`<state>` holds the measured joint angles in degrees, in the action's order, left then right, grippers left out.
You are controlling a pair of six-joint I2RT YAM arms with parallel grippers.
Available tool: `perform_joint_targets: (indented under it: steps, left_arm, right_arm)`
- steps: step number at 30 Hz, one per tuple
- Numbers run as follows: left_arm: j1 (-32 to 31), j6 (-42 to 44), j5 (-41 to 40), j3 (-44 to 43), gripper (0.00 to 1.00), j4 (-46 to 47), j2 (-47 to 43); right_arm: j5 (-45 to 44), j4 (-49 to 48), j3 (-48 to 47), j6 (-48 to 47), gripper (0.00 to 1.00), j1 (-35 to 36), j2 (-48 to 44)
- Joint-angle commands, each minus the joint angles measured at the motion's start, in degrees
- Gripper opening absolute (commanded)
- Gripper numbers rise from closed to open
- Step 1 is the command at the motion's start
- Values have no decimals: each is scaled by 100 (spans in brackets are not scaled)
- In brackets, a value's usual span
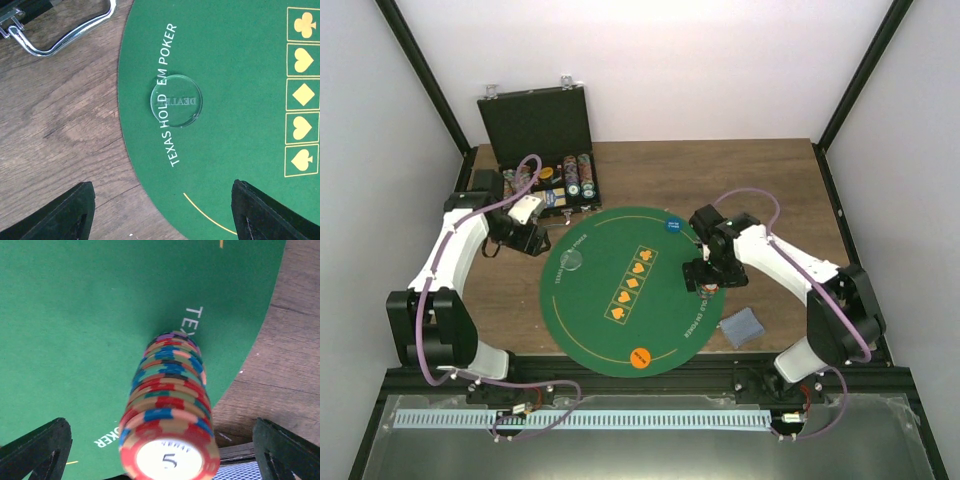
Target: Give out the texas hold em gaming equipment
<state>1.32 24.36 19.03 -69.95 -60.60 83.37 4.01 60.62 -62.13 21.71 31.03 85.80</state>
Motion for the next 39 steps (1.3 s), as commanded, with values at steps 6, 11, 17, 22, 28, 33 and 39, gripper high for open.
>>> perform_joint_targets:
  steps: [6,11,17,22,28,33,39]
  left_arm:
    - [-27,168,33,-307,76,-4,192]
    - [-31,178,-25,-418,76,-4,308]
    - [-27,226,-92,-483,76,9,354]
    - [-27,221,-100,-511,76,4,398]
    - [-22,228,-92,-515,76,13,425]
    - [-25,244,-92,-515,76,15,412]
    - [-23,255,-84,-511,76,22,417]
  right_arm:
    - [-203,-295,80,-78,82,-52,369]
    - [-153,-291,47,-183,71,-46,515]
    - [-269,-285,59,-183,58,-50,609]
    - [-175,-237,-23,-224,34,-54,639]
    - [-206,90,-361,-258,12,-50,592]
    - [-346,333,-651,-281,1,-52,545]
    - [-385,551,-1048,-393,1,-53,539]
